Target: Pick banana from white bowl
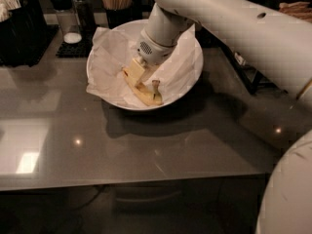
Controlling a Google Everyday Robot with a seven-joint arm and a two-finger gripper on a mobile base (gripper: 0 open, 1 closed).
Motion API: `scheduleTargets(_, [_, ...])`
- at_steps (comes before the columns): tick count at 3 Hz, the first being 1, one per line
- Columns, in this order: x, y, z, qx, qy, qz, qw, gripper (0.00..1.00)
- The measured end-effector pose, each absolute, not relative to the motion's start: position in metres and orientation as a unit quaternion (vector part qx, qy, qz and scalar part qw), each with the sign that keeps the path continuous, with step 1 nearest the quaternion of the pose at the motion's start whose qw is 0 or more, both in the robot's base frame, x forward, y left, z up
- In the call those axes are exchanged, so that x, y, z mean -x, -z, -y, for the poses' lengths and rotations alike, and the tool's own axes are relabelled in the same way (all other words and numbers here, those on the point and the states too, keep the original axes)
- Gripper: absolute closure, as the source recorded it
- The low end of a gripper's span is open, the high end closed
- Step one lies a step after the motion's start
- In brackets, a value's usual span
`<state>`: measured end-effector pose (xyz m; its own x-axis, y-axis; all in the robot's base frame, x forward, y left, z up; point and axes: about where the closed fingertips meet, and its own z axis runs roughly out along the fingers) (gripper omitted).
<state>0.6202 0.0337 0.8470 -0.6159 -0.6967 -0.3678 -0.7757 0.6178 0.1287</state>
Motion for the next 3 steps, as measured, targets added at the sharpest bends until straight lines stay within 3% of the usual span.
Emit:
scheduleTargets(1, [-0.621, -0.843, -0.018, 0.399, -0.135, -0.897, 0.132, 0.77])
scheduleTargets(3, [-0.621, -0.854, -0.018, 0.399, -0.135, -0.897, 0.132, 0.35])
